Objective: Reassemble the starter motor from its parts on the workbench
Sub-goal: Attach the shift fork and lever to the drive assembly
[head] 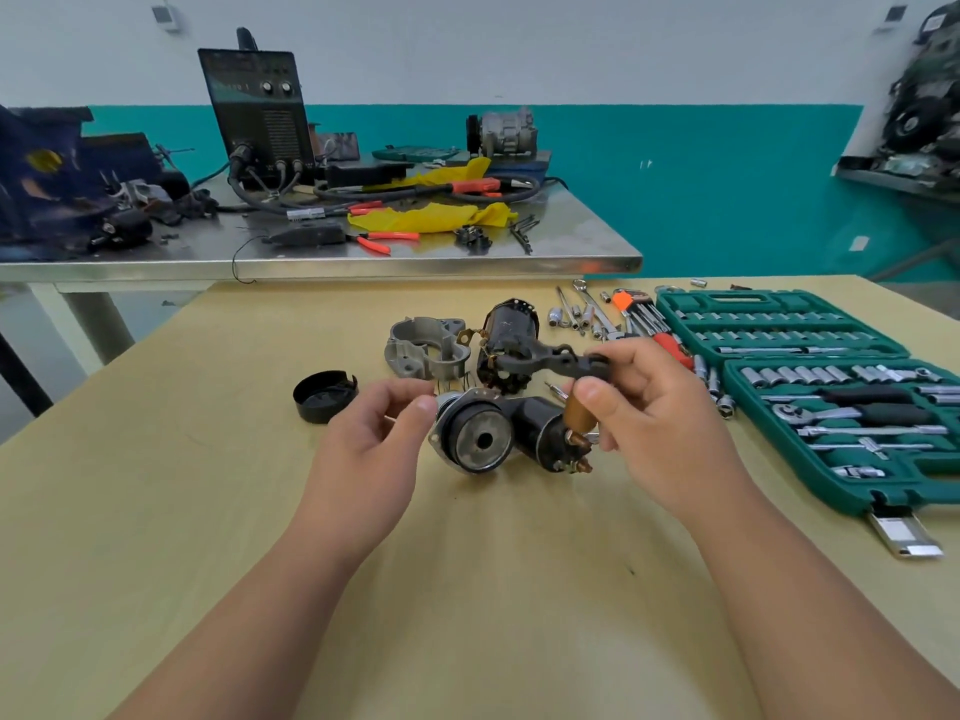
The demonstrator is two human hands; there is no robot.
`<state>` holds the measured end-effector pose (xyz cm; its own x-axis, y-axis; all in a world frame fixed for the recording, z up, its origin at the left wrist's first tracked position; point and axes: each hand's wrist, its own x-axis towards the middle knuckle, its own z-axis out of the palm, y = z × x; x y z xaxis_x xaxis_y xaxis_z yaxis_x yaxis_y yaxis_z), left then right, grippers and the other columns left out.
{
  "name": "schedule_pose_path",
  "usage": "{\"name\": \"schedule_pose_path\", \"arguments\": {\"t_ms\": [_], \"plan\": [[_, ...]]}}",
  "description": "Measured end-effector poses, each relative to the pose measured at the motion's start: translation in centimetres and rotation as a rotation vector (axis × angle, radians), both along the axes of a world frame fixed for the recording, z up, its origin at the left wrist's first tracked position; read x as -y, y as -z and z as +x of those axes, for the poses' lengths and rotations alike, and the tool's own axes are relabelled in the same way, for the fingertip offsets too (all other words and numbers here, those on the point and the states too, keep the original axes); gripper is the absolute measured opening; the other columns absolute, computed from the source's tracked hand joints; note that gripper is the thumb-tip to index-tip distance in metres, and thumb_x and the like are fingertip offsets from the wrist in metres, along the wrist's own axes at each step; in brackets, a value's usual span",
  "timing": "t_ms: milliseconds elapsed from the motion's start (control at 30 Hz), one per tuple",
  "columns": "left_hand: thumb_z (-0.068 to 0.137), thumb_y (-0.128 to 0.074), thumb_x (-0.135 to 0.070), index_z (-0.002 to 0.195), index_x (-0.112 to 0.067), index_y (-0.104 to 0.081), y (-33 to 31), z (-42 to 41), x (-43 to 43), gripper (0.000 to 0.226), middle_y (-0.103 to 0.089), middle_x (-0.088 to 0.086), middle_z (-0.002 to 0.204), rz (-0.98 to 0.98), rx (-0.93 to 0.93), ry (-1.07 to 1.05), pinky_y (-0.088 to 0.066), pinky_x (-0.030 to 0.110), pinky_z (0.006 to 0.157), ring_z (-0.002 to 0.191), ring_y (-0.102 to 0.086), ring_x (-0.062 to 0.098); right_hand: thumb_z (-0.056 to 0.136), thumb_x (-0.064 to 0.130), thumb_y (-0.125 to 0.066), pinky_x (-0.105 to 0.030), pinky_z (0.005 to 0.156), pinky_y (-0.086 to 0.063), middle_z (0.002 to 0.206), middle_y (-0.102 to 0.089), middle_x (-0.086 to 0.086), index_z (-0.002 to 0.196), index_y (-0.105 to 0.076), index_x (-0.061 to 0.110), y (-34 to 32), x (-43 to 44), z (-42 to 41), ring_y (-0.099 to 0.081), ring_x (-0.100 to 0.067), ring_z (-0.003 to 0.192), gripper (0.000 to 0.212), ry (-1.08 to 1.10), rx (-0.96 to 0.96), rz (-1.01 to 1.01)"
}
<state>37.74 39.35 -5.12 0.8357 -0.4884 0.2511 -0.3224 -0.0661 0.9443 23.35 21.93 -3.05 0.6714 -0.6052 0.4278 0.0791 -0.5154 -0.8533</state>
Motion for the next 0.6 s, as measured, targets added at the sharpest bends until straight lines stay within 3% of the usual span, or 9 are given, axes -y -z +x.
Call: {"name": "schedule_pose_path", "arguments": {"t_ms": [100,167,333,400,500,533,600], "plan": [[0.092,-0.054,-0.045,0.089,-0.038,-0.064,-0.1,0.6,0.8,0.013,-0.065,-0.021,0.085,0.091,-0.008,-0.072,-0.046,0.027,0.066,0.069,-0.057,-0.002,0.092,0.027,-0.061,-0.014,0.053,-0.048,0.09,-0.073,0.014,0.098,-0.058,0.039,0.3,1.3,0.2,-0.063,0.002,0.062,0.013,0.094,0.021,0.075],[0.091,-0.045,-0.06,0.088,-0.034,-0.058,-1.1,1.5,1.8,0.03,-0.064,-0.012,0.096,0.248,-0.08,-0.07,-0.049,0.032,0.067,0.08,-0.06,0.008,0.093,0.032,-0.058,-0.014,0.052,-0.047,0.088,-0.073,0.014,0.102,-0.058,0.038,0.6,2.1,0.4,-0.064,0.002,0.064,0.011,0.157,-0.009,0.095],[0.087,-0.029,-0.079,0.11,-0.025,-0.05,-3.6,3.4,4.6,0.063,-0.058,0.0,0.103,0.635,-0.318,0.202,-0.054,0.028,0.056,0.086,-0.066,0.025,0.095,0.033,-0.058,-0.015,0.057,-0.05,0.098,-0.072,0.01,0.109,-0.059,0.034,1.6,3.1,0.9,-0.067,-0.002,0.08,0.014,0.17,-0.045,0.186],[0.092,-0.027,-0.074,0.119,-0.025,-0.05,-3.7,3.8,5.1,0.06,-0.061,0.003,0.11,0.692,-0.203,0.222,-0.056,0.032,0.072,0.096,-0.064,0.026,0.096,0.033,-0.058,-0.017,0.061,-0.053,0.099,-0.072,0.009,0.105,-0.059,0.035,1.9,3.3,0.9,-0.068,-0.005,0.085,0.01,0.164,-0.044,0.21],[0.09,-0.039,-0.07,0.143,-0.028,-0.041,-3.1,4.4,4.5,0.068,-0.041,0.001,0.148,0.761,0.286,0.28,-0.035,0.037,0.106,0.135,-0.04,0.021,0.096,0.033,-0.057,-0.016,0.058,-0.054,0.096,-0.072,0.007,0.101,-0.062,0.034,2.2,3.6,0.9,-0.068,-0.006,0.084,0.007,0.169,-0.02,0.255],[0.083,-0.05,-0.071,0.146,-0.033,-0.035,-3.0,4.2,4.1,0.075,-0.035,-0.005,0.152,0.756,0.367,0.375,-0.031,0.036,0.11,0.14,-0.033,0.017,0.095,0.034,-0.057,-0.016,0.057,-0.054,0.095,-0.072,0.008,0.101,-0.062,0.034,2.2,3.7,1.0,-0.068,-0.006,0.083,0.007,0.172,-0.015,0.266],[0.069,-0.072,-0.063,0.141,-0.04,-0.036,-2.8,3.4,3.6,0.084,-0.044,-0.014,0.14,0.754,0.361,0.51,-0.038,0.025,0.102,0.13,-0.044,0.009,0.095,0.034,-0.058,-0.016,0.057,-0.054,0.09,-0.072,0.01,0.099,-0.064,0.034,2.2,3.7,1.2,-0.069,-0.005,0.078,0.007,0.171,-0.009,0.283]]}}
